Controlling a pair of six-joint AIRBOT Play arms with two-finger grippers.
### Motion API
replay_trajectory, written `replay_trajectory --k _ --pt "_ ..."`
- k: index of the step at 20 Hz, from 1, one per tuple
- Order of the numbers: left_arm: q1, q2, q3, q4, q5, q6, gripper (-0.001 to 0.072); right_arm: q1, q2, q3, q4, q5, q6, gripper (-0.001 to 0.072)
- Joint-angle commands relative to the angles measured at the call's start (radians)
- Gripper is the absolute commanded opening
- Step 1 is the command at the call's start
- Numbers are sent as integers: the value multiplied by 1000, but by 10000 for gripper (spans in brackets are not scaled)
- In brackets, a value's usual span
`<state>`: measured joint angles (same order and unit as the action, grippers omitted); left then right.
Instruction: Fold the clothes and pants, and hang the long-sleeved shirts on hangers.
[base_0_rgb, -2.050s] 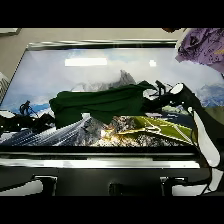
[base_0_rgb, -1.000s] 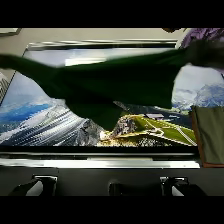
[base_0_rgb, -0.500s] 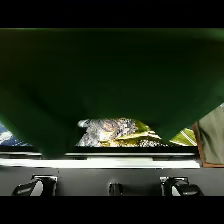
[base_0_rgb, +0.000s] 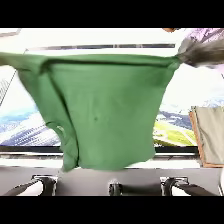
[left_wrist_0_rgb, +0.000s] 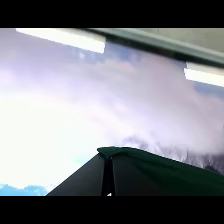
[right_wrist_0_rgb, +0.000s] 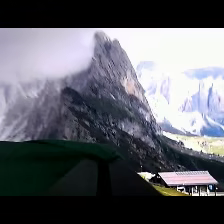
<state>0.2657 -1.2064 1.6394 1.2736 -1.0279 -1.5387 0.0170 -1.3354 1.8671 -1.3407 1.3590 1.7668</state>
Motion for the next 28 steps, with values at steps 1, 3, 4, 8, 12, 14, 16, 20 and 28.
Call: replay_trajectory --k 1,3,4,8,12,14,16,20,28 --pt "-38 -325 -14 -96 74 86 18 1 -309 1 27 -28 8 28" --pt "-69 -465 -14 -97 128 89 18 1 -444 1 35 -105 18 28" --pt "-84 -519 -14 -101 147 89 18 1 -500 1 41 -143 25 28" --pt "-126 -629 -14 -108 157 76 20 1 -624 1 109 -236 29 29" --pt "-116 -637 -10 -108 82 -44 176 0 -637 2 129 -231 29 124" --pt "-82 -610 6 -135 0 -50 401 -13 -609 3 129 -163 19 249" --pt "-37 -542 5 -148 -79 -27 416 -48 -549 3 127 -82 -87 340" --pt "77 -346 -101 -148 -180 33 416 -225 -408 -48 184 80 -244 549" --pt "157 115 -846 -265 -89 152 417 -533 -14 -901 352 50 -499 527"
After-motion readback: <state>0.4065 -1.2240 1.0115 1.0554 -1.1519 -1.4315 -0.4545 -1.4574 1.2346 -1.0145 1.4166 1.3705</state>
